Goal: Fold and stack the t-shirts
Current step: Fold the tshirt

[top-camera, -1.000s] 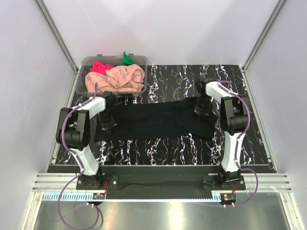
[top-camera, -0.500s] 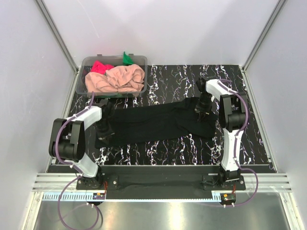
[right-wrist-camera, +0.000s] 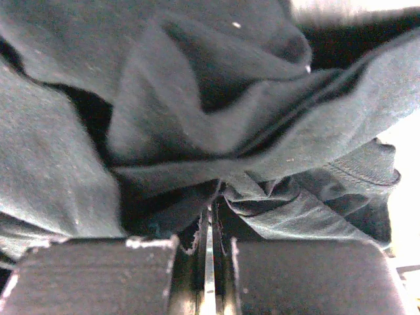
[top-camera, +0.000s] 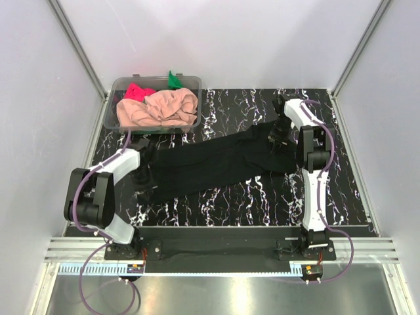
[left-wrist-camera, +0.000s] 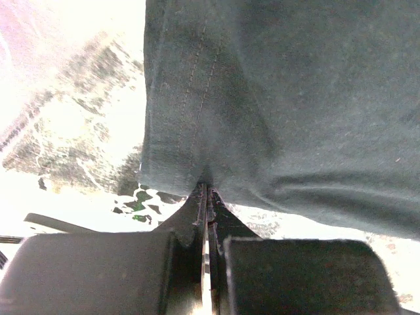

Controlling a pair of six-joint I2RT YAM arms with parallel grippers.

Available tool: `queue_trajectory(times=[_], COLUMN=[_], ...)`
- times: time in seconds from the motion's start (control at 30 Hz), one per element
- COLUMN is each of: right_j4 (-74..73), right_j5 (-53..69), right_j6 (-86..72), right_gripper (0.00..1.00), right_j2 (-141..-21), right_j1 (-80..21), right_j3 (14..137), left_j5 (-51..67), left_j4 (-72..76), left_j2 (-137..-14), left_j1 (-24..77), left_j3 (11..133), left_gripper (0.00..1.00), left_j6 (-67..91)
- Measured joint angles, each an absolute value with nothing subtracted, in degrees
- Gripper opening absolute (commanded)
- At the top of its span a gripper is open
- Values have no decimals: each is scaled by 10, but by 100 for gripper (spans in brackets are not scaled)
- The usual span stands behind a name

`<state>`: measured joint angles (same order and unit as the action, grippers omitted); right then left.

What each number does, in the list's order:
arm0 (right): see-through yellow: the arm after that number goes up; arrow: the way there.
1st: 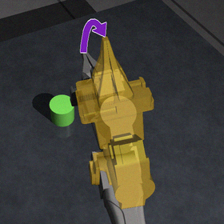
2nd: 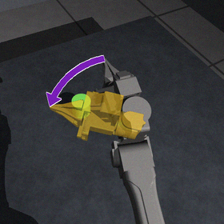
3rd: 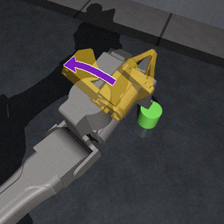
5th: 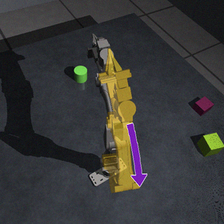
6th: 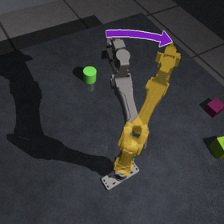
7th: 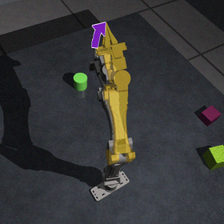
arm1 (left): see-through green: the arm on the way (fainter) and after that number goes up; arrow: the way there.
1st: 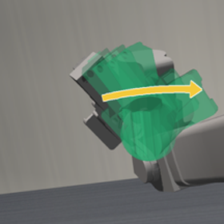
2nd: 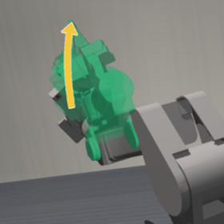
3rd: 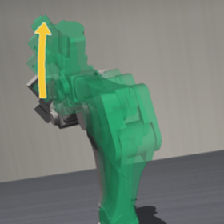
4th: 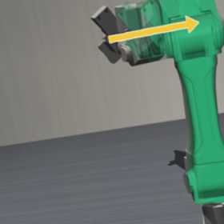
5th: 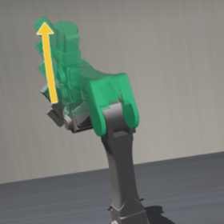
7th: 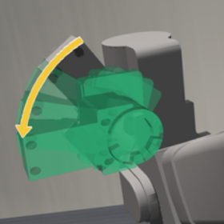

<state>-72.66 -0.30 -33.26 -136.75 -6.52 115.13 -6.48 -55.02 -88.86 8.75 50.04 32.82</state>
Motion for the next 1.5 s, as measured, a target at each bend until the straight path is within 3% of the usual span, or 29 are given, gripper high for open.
queue_trajectory(times=[0.57,0.87,1.0,1.5], right_j4=[-797,-789,-756,-748], right_j5=[-3,6,11,37], right_j6=[-296,-291,-291,-283], right_gripper=[0,0,0,0], right_j2=[-1494,-1493,-1462,-1406], right_j1=[-59,-58,-56,-55], right_j3=[1394,1394,1339,1312], left_j5=[-67,-90,-110,-93], left_j4=[-562,-583,-590,-585], left_j2=[-896,-898,-907,-1050], left_j1=[183,186,178,125], left_j3=[547,611,664,694], left_gripper=[0,0,0,0], left_j6=[324,328,323,315])
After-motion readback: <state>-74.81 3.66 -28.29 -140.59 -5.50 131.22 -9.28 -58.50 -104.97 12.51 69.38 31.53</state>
